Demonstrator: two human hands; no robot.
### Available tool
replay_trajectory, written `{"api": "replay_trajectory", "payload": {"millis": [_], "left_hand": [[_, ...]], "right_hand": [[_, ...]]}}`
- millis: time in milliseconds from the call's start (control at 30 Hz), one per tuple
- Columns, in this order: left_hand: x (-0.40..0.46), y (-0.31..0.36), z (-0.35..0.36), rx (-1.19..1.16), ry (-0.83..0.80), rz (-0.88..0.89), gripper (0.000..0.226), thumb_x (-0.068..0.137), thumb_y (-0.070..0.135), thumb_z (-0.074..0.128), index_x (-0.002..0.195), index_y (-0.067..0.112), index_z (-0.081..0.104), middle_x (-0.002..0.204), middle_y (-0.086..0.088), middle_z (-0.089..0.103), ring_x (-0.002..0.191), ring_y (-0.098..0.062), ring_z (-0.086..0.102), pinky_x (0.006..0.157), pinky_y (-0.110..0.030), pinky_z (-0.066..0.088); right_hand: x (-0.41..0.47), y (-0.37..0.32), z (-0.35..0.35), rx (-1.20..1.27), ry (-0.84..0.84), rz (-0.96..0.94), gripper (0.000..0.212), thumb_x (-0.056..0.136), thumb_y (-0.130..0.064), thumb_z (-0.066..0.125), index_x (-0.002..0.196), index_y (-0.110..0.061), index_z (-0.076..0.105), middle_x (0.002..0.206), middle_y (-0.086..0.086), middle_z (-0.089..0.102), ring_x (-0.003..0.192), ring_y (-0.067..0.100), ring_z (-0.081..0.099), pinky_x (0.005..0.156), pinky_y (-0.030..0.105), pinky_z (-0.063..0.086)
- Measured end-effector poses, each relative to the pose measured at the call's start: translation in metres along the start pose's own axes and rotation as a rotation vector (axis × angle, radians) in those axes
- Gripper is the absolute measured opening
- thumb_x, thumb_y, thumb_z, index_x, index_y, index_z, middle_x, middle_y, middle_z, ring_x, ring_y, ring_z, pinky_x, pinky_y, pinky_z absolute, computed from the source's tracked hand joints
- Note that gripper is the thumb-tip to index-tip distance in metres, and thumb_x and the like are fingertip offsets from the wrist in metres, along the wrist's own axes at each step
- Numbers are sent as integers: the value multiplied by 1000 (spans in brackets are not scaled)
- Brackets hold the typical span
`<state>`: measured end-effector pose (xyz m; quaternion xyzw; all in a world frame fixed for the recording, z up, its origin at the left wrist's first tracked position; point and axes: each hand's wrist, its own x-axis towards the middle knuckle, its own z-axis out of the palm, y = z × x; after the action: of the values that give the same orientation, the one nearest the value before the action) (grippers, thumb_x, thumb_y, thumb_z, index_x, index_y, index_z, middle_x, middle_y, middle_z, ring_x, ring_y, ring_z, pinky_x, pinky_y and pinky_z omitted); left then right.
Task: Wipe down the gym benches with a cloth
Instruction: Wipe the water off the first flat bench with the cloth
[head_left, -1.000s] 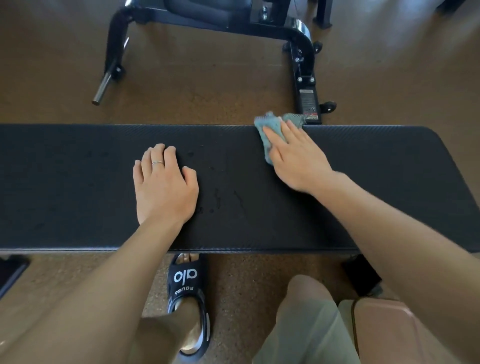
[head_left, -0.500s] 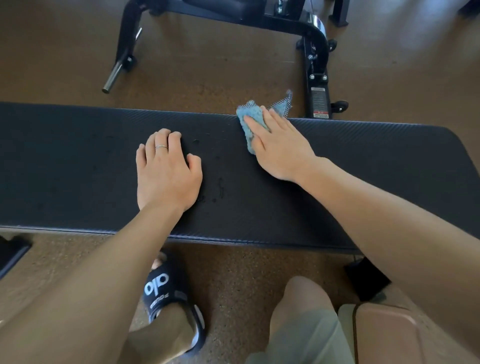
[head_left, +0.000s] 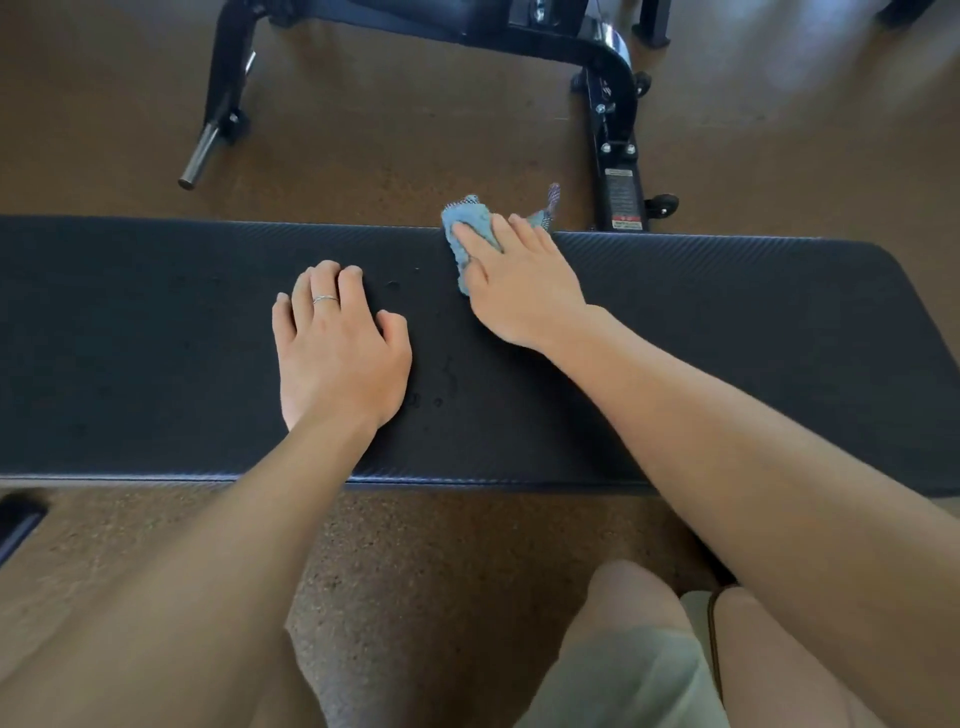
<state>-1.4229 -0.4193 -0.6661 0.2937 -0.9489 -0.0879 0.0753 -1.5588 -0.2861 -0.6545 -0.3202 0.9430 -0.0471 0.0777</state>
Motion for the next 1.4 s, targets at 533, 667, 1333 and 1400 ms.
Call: {"api": "replay_trajectory", "payload": {"millis": [533, 667, 1333, 1400], "left_hand": [[-2, -2, -2, -14, -25, 48, 57, 104, 33, 29, 154, 7, 35, 165, -15, 30, 155, -33, 21, 128, -54, 11], [-3, -6, -6, -62, -59, 57, 57, 105, 32, 28, 157, 7, 31, 167, -14, 26, 157, -31, 16, 129, -52, 7], [-11, -166, -46, -29, -78, 215, 54, 105, 27, 32, 157, 12, 36, 167, -11, 29, 156, -29, 21, 129, -48, 11], [-12, -165, -44, -16, -68, 212, 54, 104, 28, 33, 156, 11, 37, 166, -12, 30, 156, -30, 22, 129, -49, 12]], "right_hand": [[-71, -15, 12, 142, 118, 303, 58, 109, -36, 18, 164, -20, 10, 171, 12, 1, 158, 29, -1, 128, 41, 0], [-146, -40, 24, 61, 89, 115, 58, 107, -41, 10, 164, -29, 10, 171, 1, 1, 158, 17, -3, 126, 31, -5], [-168, -98, 38, 71, 151, 552, 59, 107, -40, 7, 164, -23, 9, 171, 8, 6, 158, 23, 1, 128, 38, 2], [-154, -132, 45, 65, 216, 611, 62, 105, -39, 7, 164, -20, 12, 170, 14, 7, 158, 28, 2, 128, 45, 5]]}}
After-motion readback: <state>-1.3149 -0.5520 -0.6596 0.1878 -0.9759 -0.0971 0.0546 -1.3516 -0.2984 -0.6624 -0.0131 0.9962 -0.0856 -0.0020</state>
